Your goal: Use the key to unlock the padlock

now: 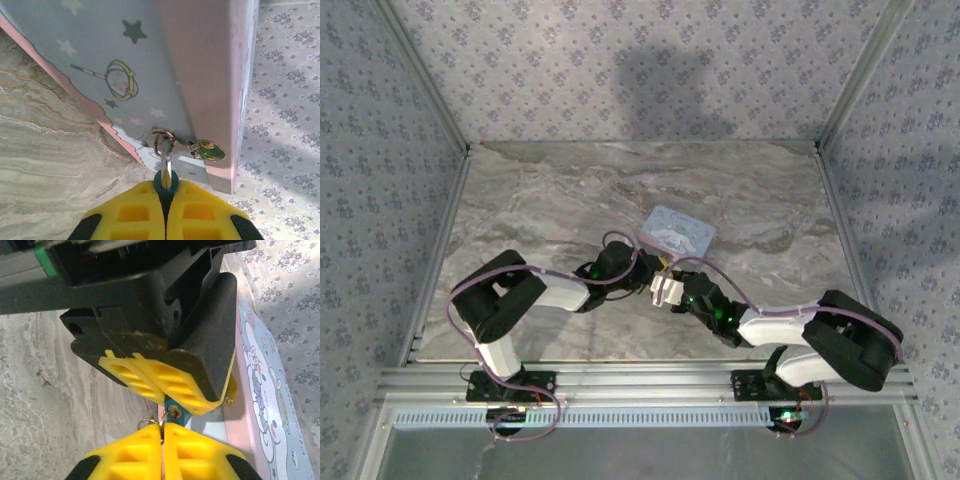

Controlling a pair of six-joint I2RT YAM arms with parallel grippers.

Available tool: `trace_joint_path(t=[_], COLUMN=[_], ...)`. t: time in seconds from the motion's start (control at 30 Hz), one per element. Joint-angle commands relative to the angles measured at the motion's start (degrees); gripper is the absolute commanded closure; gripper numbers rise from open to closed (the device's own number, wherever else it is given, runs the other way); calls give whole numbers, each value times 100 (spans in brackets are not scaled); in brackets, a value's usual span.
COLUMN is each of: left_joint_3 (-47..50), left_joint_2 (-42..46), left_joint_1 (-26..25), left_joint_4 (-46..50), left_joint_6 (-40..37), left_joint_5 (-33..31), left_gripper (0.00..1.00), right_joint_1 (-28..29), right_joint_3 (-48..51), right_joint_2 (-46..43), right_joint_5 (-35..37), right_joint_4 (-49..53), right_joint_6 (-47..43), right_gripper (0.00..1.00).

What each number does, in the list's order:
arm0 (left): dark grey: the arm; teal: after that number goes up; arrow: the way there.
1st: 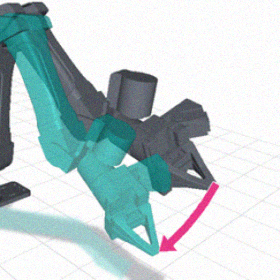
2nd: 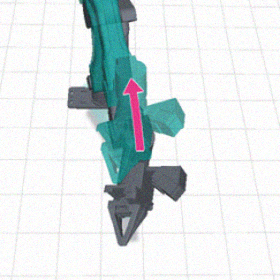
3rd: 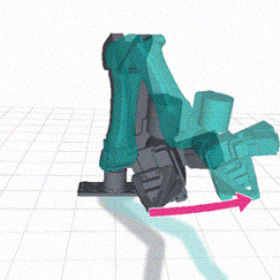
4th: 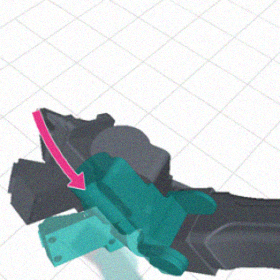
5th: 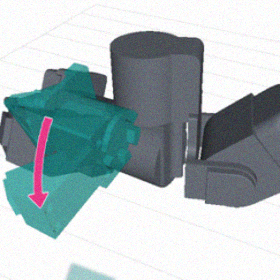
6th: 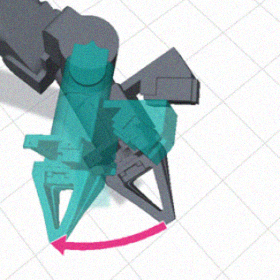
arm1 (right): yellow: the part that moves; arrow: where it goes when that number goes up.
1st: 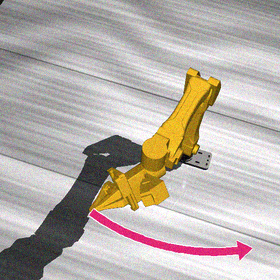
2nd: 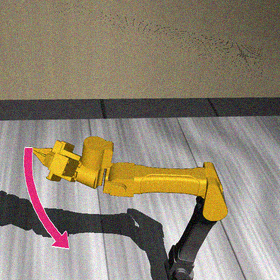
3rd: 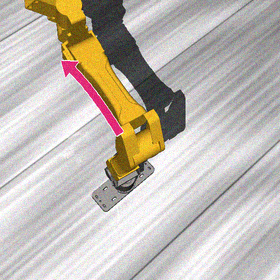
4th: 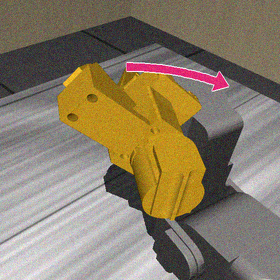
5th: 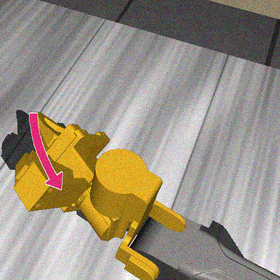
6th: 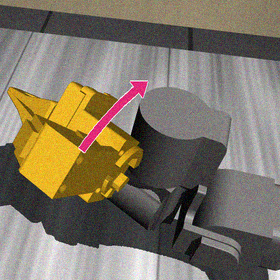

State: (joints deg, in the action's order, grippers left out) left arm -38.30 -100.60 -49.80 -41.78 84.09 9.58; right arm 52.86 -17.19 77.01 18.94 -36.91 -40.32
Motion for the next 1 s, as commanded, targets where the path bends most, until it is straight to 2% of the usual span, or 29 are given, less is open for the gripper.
trace_joint_path(t=[0.0,0.2,0.33,0.67,0.87,0.97], left_joint_3=[-71,-78,-78,-66,-103,-113], left_joint_2=[185,183,189,189,113,82], left_joint_1=[5,-4,-7,-20,-40,-47], left_joint_4=[-142,-146,-146,-6,-5,-14], left_joint_6=[6,19,14,-42,-34,-25], left_joint_5=[110,109,100,22,7,8], left_gripper=[100,100,100,100,100,100], right_joint_1=[-48,-57,-152,-445,-599,-628], right_joint_3=[-179,-293,-320,-68,14,32], right_joint_2=[33,-187,-384,5,229,286], right_joint_5=[401,504,197,-629,-927,-1006], right_joint_4=[-333,-266,-133,-837,-1127,-1150], right_joint_6=[213,716,1590,3726,4547,4609], right_gripper=[97,100,100,100,100,100])
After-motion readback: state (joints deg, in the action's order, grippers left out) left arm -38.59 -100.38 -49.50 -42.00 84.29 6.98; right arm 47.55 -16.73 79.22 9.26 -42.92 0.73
